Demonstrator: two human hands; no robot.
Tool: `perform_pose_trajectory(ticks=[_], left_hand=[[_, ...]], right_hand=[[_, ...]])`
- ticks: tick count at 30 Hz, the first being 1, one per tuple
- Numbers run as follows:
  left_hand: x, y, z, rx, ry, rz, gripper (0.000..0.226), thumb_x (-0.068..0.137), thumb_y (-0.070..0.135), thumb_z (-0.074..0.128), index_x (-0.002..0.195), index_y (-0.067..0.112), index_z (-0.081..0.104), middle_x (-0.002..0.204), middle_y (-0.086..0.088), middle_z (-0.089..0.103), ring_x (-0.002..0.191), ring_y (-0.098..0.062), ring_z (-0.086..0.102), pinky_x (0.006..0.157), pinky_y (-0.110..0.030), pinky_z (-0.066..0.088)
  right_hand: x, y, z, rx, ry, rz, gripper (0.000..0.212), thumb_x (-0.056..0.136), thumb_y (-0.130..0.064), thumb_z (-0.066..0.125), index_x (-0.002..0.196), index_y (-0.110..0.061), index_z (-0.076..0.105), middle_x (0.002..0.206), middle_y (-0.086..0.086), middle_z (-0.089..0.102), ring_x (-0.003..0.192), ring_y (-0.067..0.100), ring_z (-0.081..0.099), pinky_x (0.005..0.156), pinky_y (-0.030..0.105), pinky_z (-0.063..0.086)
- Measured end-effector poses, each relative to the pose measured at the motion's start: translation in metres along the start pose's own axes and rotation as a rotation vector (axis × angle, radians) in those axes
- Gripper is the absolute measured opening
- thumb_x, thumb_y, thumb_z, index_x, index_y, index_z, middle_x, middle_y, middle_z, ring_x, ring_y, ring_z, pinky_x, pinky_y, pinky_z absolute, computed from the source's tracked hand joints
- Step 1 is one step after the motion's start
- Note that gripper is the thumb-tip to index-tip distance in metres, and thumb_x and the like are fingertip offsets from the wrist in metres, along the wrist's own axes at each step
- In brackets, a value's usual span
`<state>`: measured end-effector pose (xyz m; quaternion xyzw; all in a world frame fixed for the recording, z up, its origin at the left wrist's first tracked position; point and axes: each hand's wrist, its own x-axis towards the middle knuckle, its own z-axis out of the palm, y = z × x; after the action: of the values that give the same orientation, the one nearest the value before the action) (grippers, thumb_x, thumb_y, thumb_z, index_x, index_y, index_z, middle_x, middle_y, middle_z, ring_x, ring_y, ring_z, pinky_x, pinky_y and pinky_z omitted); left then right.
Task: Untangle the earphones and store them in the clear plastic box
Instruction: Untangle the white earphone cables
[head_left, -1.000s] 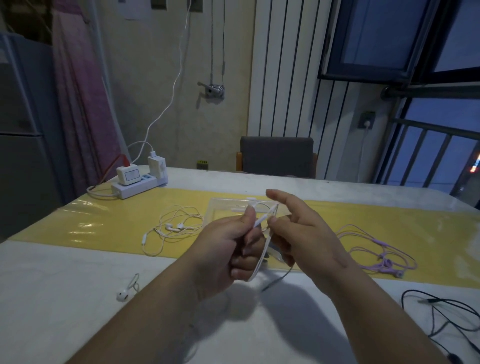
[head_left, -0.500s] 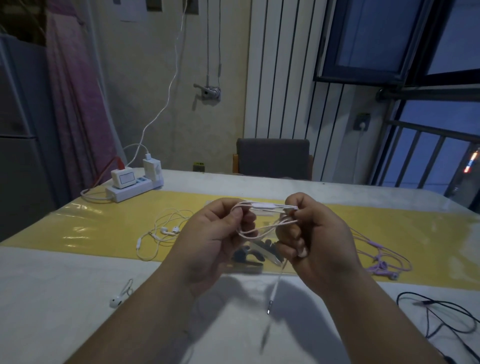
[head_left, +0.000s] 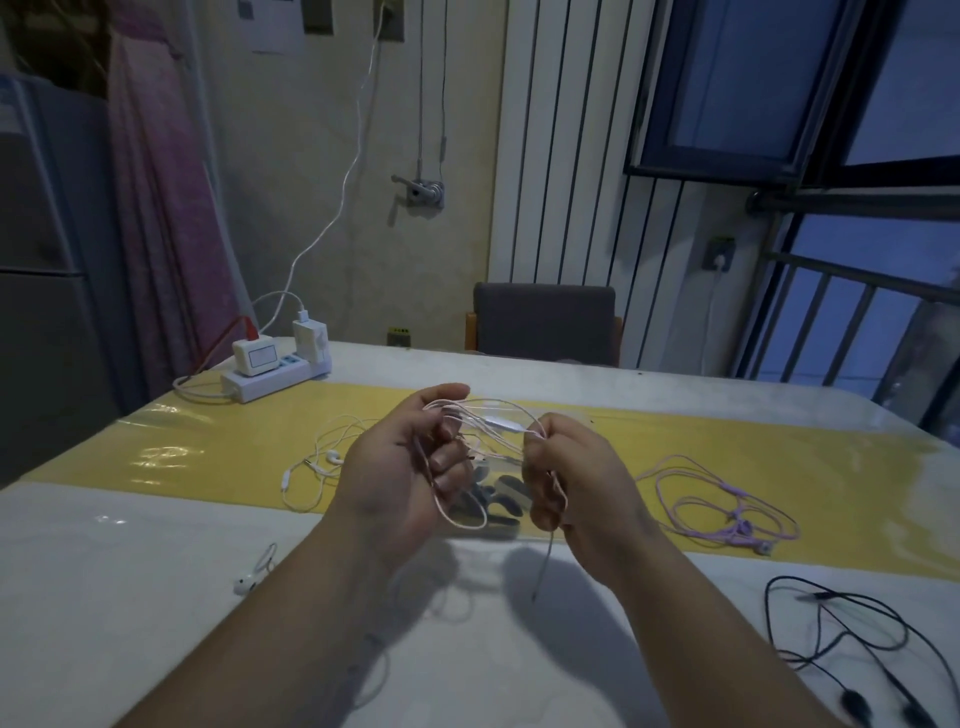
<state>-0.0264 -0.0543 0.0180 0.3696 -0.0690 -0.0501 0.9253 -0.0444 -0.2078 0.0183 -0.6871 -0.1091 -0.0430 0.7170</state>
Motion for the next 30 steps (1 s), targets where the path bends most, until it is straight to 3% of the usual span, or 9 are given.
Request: perform_pose_trajectory(ticks=[3, 6, 8, 11, 15, 20, 22, 25, 30], left_hand=[[0.000, 0.003, 0.001, -0.085, 0.022, 0.031, 0.027, 0.076, 0.001, 0.040, 0.090, 0.005, 0.063, 0.060, -0.003, 0.041, 0.043, -0.010, 0.029, 0.042, -0.020, 0.023], [0.000, 0.002, 0.002, -0.094, 0.074, 0.085, 0.027, 0.083, 0.000, 0.033, 0.079, 0.006, 0.059, 0.059, -0.003, 0.037, 0.041, -0.010, 0.029, 0.040, -0.018, 0.023], [0.000, 0.001, 0.002, -0.065, 0.090, 0.122, 0.029, 0.087, 0.000, 0.030, 0.078, 0.007, 0.057, 0.058, -0.003, 0.037, 0.041, -0.011, 0.029, 0.040, -0.018, 0.023], [-0.001, 0.000, 0.001, -0.009, 0.097, 0.168, 0.030, 0.088, 0.000, 0.031, 0.077, 0.008, 0.058, 0.057, -0.003, 0.037, 0.043, -0.011, 0.030, 0.041, -0.018, 0.027], [0.002, 0.000, -0.001, 0.086, 0.089, 0.207, 0.037, 0.089, -0.005, 0.033, 0.075, 0.011, 0.063, 0.059, -0.003, 0.043, 0.050, -0.013, 0.038, 0.049, -0.026, 0.033], [-0.001, 0.006, -0.002, 0.423, -0.013, 0.277, 0.028, 0.086, -0.009, 0.055, 0.086, 0.015, 0.069, 0.068, -0.006, 0.066, 0.056, -0.011, 0.052, 0.050, -0.021, 0.039], [-0.005, 0.006, -0.001, 0.441, -0.054, 0.248, 0.024, 0.085, -0.009, 0.058, 0.088, 0.012, 0.069, 0.072, -0.010, 0.069, 0.056, -0.012, 0.057, 0.047, -0.019, 0.044], [-0.007, 0.006, -0.001, 0.463, -0.079, 0.208, 0.024, 0.085, -0.011, 0.058, 0.084, 0.010, 0.070, 0.073, -0.011, 0.070, 0.062, -0.016, 0.063, 0.054, -0.023, 0.054], [-0.005, -0.008, -0.004, 1.158, -0.140, 0.279, 0.026, 0.082, -0.006, 0.069, 0.076, 0.019, 0.074, 0.067, -0.005, 0.071, 0.061, -0.016, 0.065, 0.064, -0.031, 0.058]], right_hand=[[0.001, 0.001, 0.005, -0.105, 0.010, -0.039, 0.013, 0.077, -0.013, 0.055, 0.067, -0.013, 0.047, 0.058, 0.005, 0.040, 0.044, 0.010, 0.030, 0.044, 0.022, 0.026], [0.001, 0.004, 0.010, -0.234, 0.001, -0.015, 0.018, 0.077, -0.018, 0.063, 0.067, -0.017, 0.049, 0.057, 0.000, 0.047, 0.046, 0.009, 0.035, 0.048, 0.026, 0.028], [-0.001, 0.004, 0.012, -0.218, -0.065, 0.049, 0.022, 0.081, -0.014, 0.065, 0.070, -0.014, 0.046, 0.051, -0.003, 0.047, 0.045, 0.012, 0.034, 0.046, 0.026, 0.027], [-0.003, 0.004, 0.016, -0.151, -0.135, 0.106, 0.028, 0.080, -0.017, 0.070, 0.069, -0.016, 0.043, 0.058, 0.008, 0.047, 0.042, 0.013, 0.030, 0.043, 0.024, 0.026], [-0.001, 0.000, 0.012, 0.058, -0.097, 0.175, 0.034, 0.084, 0.006, 0.059, 0.067, -0.019, 0.042, 0.057, 0.006, 0.054, 0.042, 0.010, 0.031, 0.041, 0.020, 0.022], [0.002, -0.016, -0.011, 0.348, 0.044, 0.147, 0.034, 0.081, 0.009, 0.044, 0.063, -0.020, 0.039, 0.052, 0.002, 0.040, 0.041, 0.011, 0.020, 0.037, 0.018, 0.018], [0.001, -0.018, -0.017, 0.351, 0.058, 0.124, 0.032, 0.081, 0.008, 0.041, 0.062, -0.018, 0.038, 0.050, 0.002, 0.038, 0.046, 0.014, 0.017, 0.039, 0.022, 0.018], [-0.001, -0.019, -0.022, 0.230, 0.070, 0.098, 0.031, 0.080, 0.011, 0.042, 0.064, -0.015, 0.039, 0.054, 0.007, 0.041, 0.043, 0.014, 0.023, 0.040, 0.023, 0.024], [-0.020, 0.008, -0.033, 0.033, 0.166, 0.059, 0.033, 0.080, 0.015, 0.046, 0.065, -0.013, 0.037, 0.051, 0.008, 0.041, 0.041, 0.015, 0.032, 0.048, 0.030, 0.027]])
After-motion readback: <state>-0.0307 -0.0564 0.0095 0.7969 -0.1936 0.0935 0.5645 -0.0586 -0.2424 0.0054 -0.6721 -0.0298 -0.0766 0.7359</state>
